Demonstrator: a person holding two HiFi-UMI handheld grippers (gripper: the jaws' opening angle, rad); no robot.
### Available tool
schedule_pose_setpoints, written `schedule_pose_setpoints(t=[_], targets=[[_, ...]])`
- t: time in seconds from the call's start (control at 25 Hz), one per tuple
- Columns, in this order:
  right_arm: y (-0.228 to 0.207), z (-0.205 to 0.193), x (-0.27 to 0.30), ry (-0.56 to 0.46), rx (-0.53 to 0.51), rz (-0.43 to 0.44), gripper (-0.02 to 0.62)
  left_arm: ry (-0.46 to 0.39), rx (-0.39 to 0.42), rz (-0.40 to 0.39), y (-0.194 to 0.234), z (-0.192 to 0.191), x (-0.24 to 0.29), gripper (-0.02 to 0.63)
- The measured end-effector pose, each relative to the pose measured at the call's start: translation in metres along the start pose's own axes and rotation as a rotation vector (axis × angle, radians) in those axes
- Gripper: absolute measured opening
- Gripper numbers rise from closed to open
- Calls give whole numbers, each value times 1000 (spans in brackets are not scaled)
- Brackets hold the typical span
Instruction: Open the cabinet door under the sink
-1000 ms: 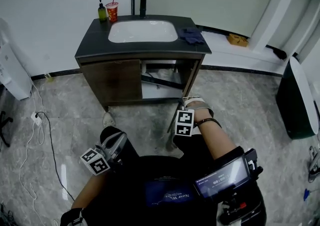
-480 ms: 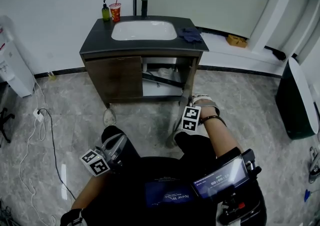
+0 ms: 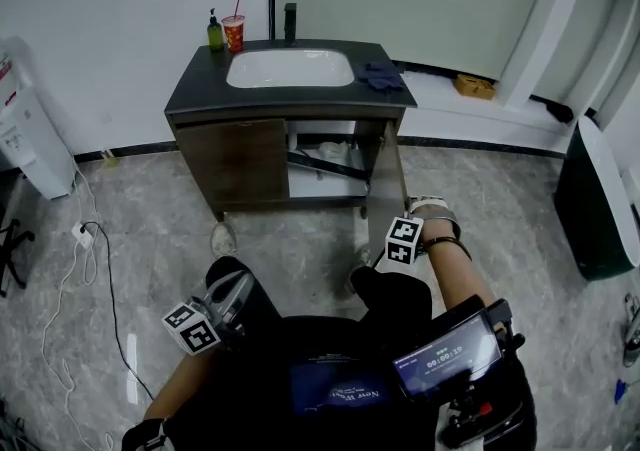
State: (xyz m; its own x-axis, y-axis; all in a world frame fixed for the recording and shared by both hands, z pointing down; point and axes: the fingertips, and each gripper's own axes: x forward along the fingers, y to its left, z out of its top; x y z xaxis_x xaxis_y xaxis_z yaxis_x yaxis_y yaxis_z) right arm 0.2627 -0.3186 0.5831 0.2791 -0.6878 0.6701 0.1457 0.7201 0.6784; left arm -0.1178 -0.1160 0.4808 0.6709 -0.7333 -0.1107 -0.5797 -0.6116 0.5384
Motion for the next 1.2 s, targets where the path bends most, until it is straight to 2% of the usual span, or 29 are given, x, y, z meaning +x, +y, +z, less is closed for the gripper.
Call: schedule_pose_setpoints(t=[0.16, 0.24, 0.32, 0.36, 0.48, 0.6, 0.68, 0.8, 0.88, 1.0, 1.08, 1.2], targets=[[1, -37, 11, 74, 6, 3, 163, 4, 1, -5, -1, 0, 5, 6], [2, -48, 16, 67, 81, 37, 161, 7, -1, -3, 1, 0, 7, 6], [12, -52, 23, 32, 199, 118, 152, 10, -3, 1, 4, 1, 10, 6], [24, -54, 29, 31, 223, 166, 144, 12, -5, 2, 6, 1, 12, 6], [81, -58, 55, 87, 204, 293, 144, 27, -8, 3, 8, 1, 19, 6], [106, -35, 64, 46, 335, 361, 144, 42, 5, 7, 15, 3, 26, 6], [99, -3, 55, -71, 473, 406, 144, 42, 19, 20, 24, 9, 28, 6], [73, 53, 19, -336, 686, 513, 144, 27, 34, 39, 37, 22, 30, 6], [48, 87, -5, -507, 767, 560, 144, 23, 45, 41, 45, 32, 37, 6], [-6, 130, -27, -748, 845, 547, 144, 20, 60, 42, 63, 48, 52, 6], [-45, 151, -39, -915, 934, 536, 144, 14, 68, 43, 76, 59, 63, 6], [-88, 178, -57, -1144, 1039, 565, 144, 7, 75, 45, 98, 73, 76, 6]])
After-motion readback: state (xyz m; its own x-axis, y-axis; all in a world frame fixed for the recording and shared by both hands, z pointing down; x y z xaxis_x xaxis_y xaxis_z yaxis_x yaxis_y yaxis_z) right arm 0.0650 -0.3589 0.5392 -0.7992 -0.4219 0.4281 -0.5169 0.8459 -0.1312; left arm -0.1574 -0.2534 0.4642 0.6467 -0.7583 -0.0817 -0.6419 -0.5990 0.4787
